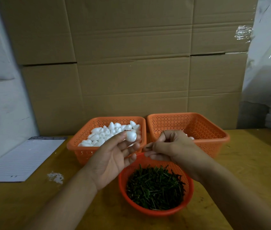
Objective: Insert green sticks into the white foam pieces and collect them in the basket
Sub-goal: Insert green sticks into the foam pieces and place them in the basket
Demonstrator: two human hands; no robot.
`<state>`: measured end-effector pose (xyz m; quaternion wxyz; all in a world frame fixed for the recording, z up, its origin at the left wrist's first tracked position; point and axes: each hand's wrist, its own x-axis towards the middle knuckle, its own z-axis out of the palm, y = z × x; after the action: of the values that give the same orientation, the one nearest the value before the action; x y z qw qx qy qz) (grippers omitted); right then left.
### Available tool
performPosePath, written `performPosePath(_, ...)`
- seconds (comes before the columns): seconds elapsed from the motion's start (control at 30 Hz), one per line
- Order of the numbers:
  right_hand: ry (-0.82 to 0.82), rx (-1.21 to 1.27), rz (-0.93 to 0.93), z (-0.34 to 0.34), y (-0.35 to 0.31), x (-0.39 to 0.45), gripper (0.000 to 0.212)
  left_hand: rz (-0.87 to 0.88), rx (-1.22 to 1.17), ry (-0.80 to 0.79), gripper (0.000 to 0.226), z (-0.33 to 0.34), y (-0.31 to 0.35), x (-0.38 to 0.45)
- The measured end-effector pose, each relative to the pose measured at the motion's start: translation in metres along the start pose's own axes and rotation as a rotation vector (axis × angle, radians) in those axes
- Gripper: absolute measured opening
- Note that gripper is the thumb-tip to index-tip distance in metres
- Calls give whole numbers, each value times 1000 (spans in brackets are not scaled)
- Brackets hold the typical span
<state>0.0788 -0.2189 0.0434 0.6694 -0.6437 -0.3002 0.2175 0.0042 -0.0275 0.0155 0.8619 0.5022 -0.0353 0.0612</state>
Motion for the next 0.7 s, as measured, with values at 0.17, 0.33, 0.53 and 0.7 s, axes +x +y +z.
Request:
performPosePath(0.17,-35,-210,11,0,0,-1,13,11,-44,12,17,-1,1,1)
performPosePath(0.33,-106,-519,65,0,8,0,8,90,-60,-49,41,-2,2,2)
performPosePath(0.53,-90,-823,79,-4,16,3,10,84,-63,18,52,-1,2,1)
performPosePath(0.7,-112,-917,62,-6,21,6,7,97,-41,19,68,-1,3,1)
